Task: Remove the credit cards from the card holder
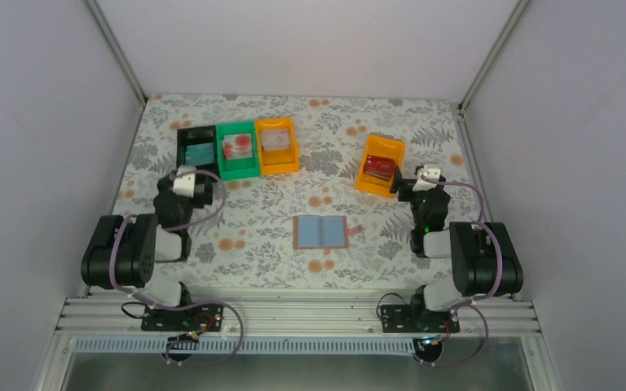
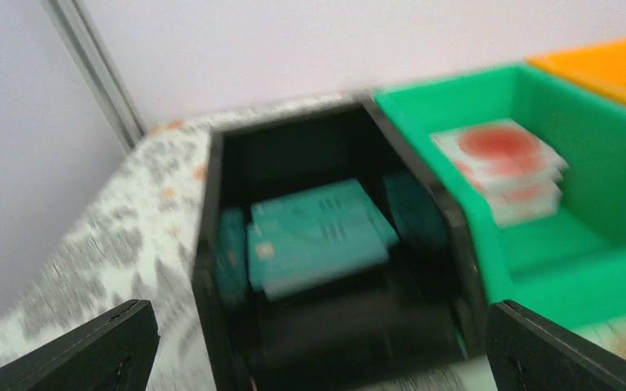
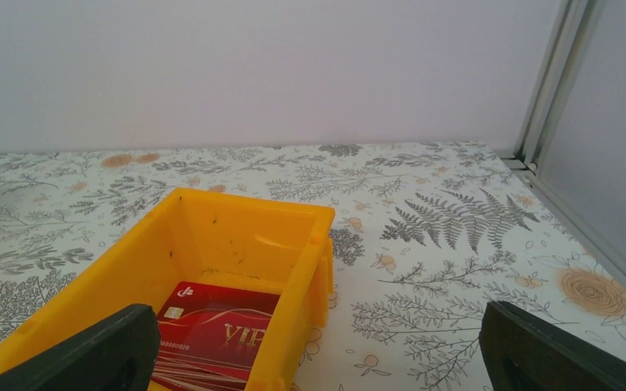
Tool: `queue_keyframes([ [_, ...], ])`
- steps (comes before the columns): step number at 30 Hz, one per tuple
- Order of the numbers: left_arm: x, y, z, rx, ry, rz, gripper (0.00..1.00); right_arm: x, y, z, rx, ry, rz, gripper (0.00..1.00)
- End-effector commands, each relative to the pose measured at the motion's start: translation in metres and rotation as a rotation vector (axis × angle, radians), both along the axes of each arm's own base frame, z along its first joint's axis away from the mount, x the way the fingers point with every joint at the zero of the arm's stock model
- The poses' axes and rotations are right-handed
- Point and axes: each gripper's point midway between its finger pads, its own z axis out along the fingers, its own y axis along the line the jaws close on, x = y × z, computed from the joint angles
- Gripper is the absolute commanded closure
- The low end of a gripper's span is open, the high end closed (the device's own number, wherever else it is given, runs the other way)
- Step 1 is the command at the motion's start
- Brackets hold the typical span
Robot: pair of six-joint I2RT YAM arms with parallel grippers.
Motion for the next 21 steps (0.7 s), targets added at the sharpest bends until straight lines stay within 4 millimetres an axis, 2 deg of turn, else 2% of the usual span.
queue_keyframes([
  [1,-0.021,-0.023,0.028,-0.031,-0.170,-0.153,0.00,0.005,-0.002,0.010,-0.013,-0.034,0.001,0.01],
  [3,-0.006,-0.008,0.019,-0.063,-0.110,-0.063,0.00,0.006,-0.002,0.011,-0.013,-0.034,0.001,0.01],
  [21,-0.004,-0.011,0.019,-0.048,-0.106,-0.062,0.00,0.007,-0.001,0.009,-0.011,-0.028,0.015,0.01],
])
